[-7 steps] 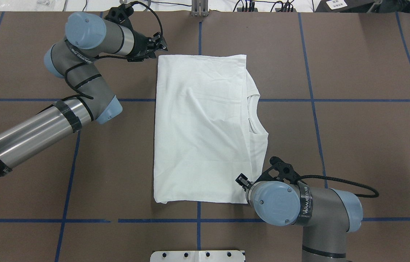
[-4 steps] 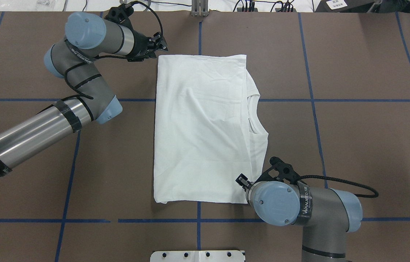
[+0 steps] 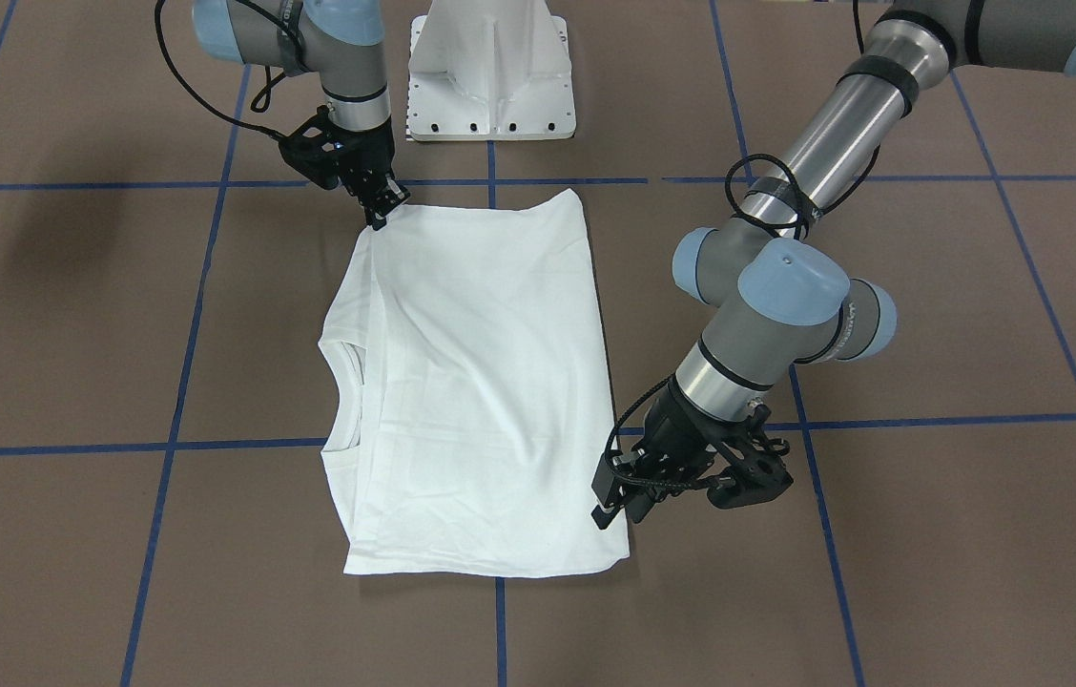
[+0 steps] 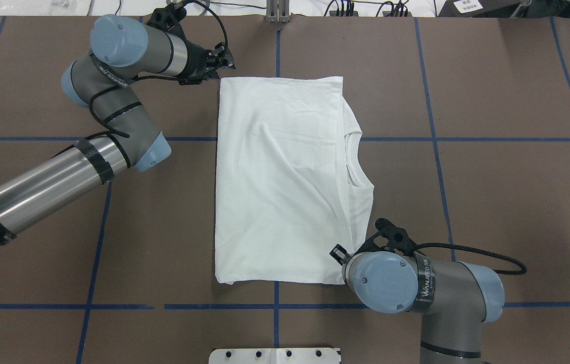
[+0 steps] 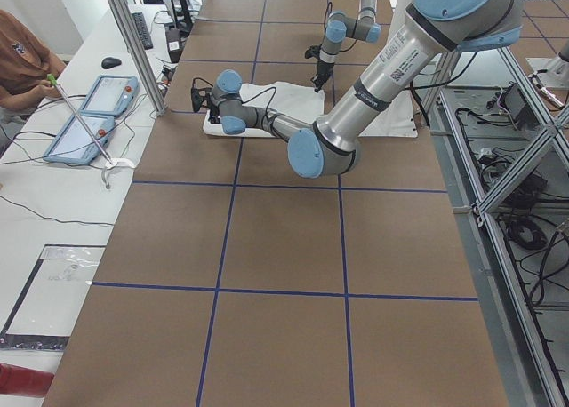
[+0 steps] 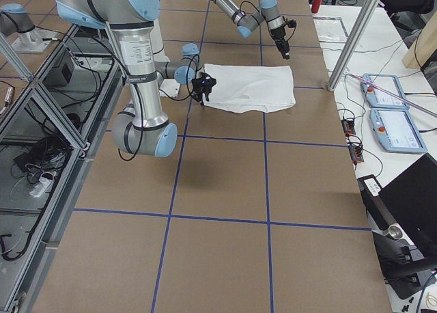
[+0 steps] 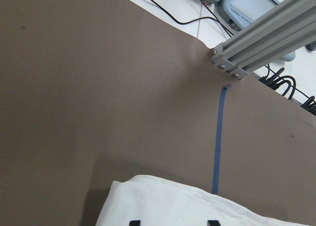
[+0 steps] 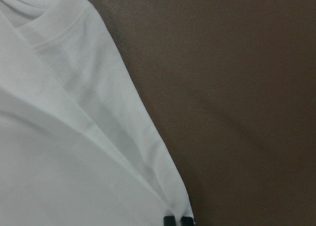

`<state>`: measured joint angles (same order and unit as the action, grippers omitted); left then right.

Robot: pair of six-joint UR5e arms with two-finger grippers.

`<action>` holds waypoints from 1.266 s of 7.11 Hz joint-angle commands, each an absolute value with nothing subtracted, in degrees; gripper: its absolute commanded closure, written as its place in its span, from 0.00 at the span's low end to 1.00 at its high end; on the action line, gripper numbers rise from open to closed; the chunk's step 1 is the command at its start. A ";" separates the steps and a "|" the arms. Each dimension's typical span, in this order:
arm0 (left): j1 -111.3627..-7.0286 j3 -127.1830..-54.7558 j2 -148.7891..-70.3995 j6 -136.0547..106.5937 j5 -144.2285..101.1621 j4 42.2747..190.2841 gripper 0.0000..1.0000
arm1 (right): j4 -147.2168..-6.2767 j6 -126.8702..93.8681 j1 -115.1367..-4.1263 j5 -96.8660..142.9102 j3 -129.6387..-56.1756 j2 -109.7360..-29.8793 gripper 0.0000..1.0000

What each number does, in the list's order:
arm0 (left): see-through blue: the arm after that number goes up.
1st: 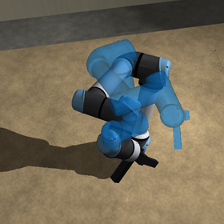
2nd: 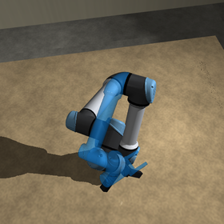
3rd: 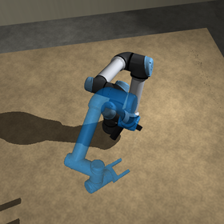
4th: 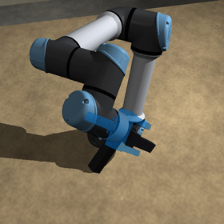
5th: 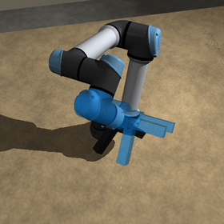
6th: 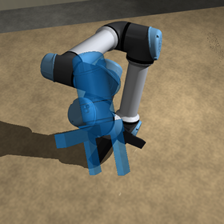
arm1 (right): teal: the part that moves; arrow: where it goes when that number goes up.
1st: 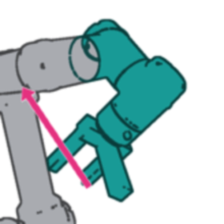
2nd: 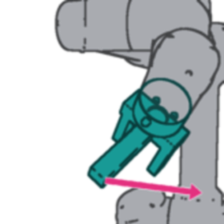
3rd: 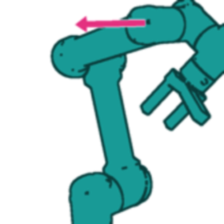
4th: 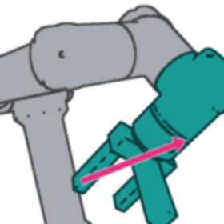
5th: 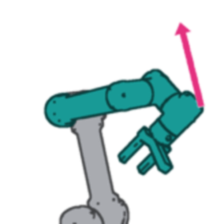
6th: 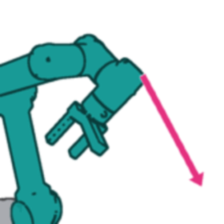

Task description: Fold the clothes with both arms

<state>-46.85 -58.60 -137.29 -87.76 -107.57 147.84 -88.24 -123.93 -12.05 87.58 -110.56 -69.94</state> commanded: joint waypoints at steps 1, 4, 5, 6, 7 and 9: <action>-46.76 -59.06 -136.94 -87.89 -107.58 147.75 0.45 | -87.28 -123.93 -12.13 87.89 -110.83 -70.05 1.00; -41.16 -78.85 -122.40 -95.38 -108.98 147.22 0.45 | -87.45 -123.93 -12.30 89.65 -112.85 -70.48 1.00; -40.18 -82.49 -120.43 -99.54 -108.90 146.87 0.45 | -87.45 -123.93 -12.39 89.74 -113.20 -70.58 1.00; -37.47 -88.53 -115.54 -100.36 -108.64 145.21 0.45 | -87.45 -123.93 -12.39 89.74 -113.64 -70.58 1.00; -35.61 -95.21 -111.49 -100.46 -108.55 141.89 0.43 | -87.45 -123.93 -12.39 89.74 -113.64 -70.49 1.00; -29.83 -101.75 -105.76 -102.29 -104.96 137.47 0.40 | -87.45 -123.93 -12.39 89.74 -113.64 -70.58 1.00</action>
<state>-33.22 -97.77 -109.10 -100.88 -106.84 139.71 -87.45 -123.93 -12.39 89.73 -113.61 -70.56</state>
